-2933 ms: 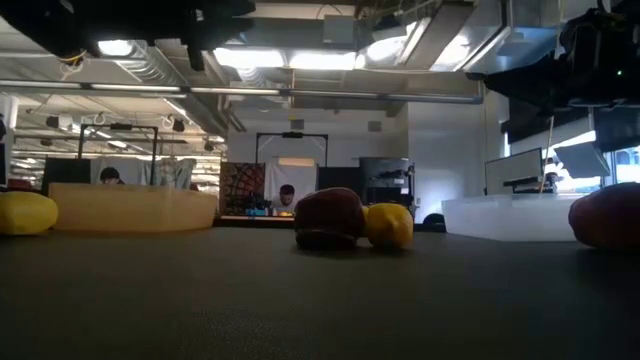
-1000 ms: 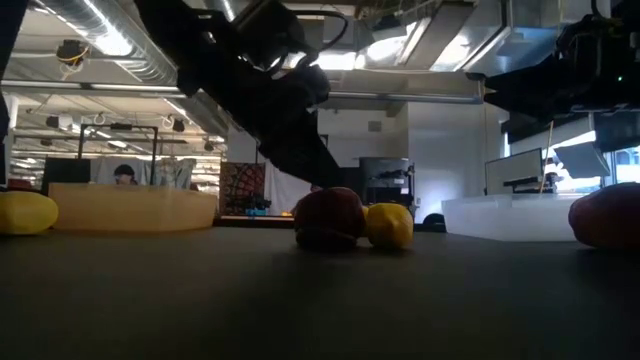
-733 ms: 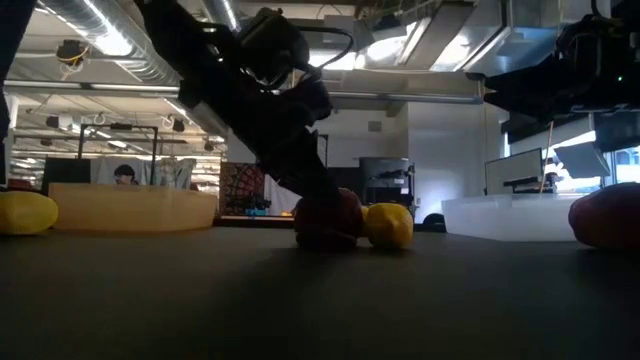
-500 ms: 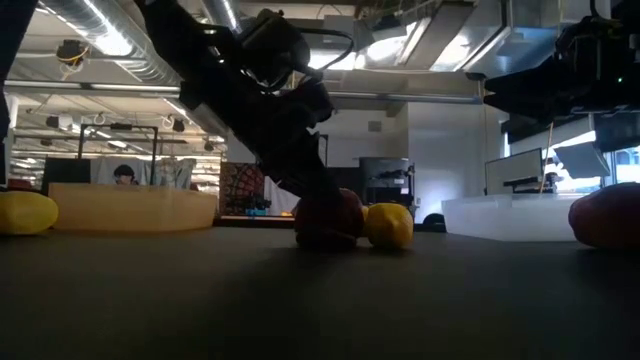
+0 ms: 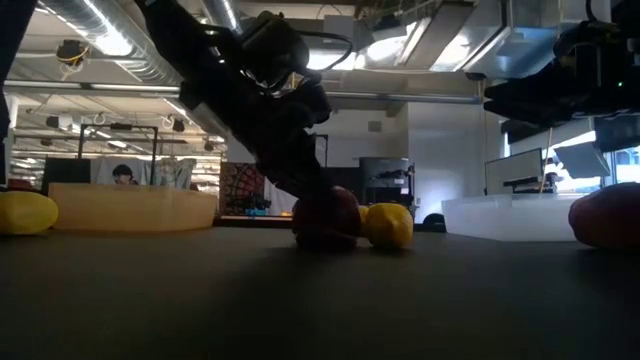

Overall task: Sort produce into baskets
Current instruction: Put the apple into the orange bin

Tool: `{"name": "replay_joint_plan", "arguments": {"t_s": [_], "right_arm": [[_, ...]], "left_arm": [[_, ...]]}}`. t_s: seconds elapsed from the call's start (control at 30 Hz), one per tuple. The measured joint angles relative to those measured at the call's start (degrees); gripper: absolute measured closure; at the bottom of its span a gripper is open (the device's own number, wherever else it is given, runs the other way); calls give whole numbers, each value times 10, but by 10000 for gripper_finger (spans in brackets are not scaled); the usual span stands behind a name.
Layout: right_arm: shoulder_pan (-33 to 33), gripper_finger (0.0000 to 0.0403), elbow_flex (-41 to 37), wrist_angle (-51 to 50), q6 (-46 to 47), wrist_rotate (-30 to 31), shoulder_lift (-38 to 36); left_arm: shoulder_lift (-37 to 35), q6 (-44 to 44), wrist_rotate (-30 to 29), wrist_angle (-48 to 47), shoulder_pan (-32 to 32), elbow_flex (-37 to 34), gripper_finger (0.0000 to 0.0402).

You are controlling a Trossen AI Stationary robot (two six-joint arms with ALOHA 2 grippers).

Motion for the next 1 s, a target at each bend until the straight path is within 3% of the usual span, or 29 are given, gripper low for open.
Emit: {"name": "replay_joint_plan", "arguments": {"t_s": [0.5, 1.0], "right_arm": [[0, 164, 0, -2, 0, 0, 0], [0, 164, 0, 0, 0, 14, 0]], "left_arm": [[-114, -17, -29, -60, 1, -2, 159], [-292, -84, -219, -237, 1, -1, 158]]}}
